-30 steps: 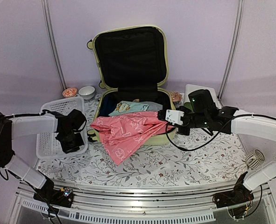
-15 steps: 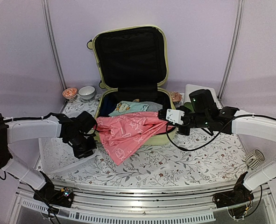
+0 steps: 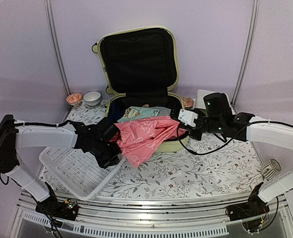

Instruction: Open, take out, and arrange the luggage

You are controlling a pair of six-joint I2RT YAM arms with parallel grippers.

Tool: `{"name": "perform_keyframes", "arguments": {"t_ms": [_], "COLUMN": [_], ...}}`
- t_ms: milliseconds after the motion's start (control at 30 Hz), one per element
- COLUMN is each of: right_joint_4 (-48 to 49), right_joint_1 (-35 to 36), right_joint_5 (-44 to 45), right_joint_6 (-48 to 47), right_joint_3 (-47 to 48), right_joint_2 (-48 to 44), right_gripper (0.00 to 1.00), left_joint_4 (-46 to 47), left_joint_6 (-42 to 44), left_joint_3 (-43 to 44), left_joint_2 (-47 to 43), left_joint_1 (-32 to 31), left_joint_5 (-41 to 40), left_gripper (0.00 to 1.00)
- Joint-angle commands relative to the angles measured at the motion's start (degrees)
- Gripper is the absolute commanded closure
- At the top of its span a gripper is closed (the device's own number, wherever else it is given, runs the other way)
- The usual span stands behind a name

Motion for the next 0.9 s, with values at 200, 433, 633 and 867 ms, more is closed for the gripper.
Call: {"name": "perform_keyframes", "arguments": {"t_ms": [200,433,633,867], "right_joint_4": [2.9,1.1,-1.5,-2.0], "right_joint_1": [-0.7,-0.7,-0.7,-0.7], "right_joint_5": [-0.9,-1.1,0.4,-0.7], "right_joint_6": [3.7,3.7,3.5,3.8], "right_joint_3": [3.3,4.5,8.1,9.0], "right_joint_2": [-0.6,-0.1,2.0,2.1], "right_gripper": [0.98,0.98,0.98,0.98], "left_joint_4": [25.6,2.9,-7.6,-18.8], "left_joint_6": [-1.8,4.8,22.0,31.5], "left_joint_3": [8.0,12.1,17.3,24.5], "left_joint_2": [4.8,-2.2,-3.6,-1.0], "left_joint_1": [-4.2,-6.1,-9.8,-10.8], "left_joint_5": [-3.7,-22.5,-33.7,-42.1], "left_gripper": [1.00,0.49,0.25,0.06]}}
